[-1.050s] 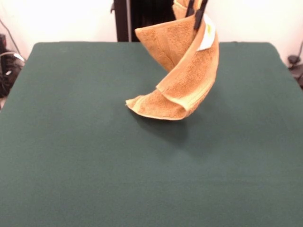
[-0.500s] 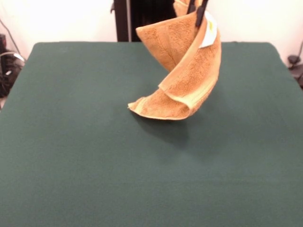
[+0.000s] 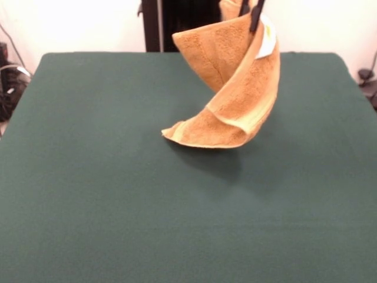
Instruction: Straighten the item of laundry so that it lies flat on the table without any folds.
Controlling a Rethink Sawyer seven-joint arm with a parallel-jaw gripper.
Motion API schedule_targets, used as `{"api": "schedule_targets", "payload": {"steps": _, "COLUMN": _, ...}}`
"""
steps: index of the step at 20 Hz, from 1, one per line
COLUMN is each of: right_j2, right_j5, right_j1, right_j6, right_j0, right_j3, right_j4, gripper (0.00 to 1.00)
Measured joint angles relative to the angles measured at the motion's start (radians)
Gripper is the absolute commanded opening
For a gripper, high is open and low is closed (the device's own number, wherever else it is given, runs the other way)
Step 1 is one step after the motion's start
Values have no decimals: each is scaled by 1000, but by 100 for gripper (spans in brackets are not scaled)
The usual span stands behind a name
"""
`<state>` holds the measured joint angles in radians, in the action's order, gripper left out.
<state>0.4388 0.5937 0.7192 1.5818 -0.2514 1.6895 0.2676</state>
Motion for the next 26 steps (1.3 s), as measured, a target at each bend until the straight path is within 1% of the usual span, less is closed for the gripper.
{"api": "schedule_targets", "payload": {"steps": 8, "right_j2": 0, "right_j5": 24, "right_j1": 17, "right_j6": 0, "right_j0": -31, "right_j3": 0, "right_j4": 1, "gripper": 0}}
{"api": "schedule_targets", "payload": {"steps": 16, "right_j2": 0, "right_j5": 24, "right_j1": 65, "right_j6": 0, "right_j0": -32, "right_j3": 8, "right_j4": 40, "gripper": 0}}
{"api": "schedule_targets", "payload": {"steps": 26, "right_j2": 0, "right_j5": 24, "right_j1": 89, "right_j6": 0, "right_j0": -32, "right_j3": 13, "right_j4": 63, "gripper": 0}}
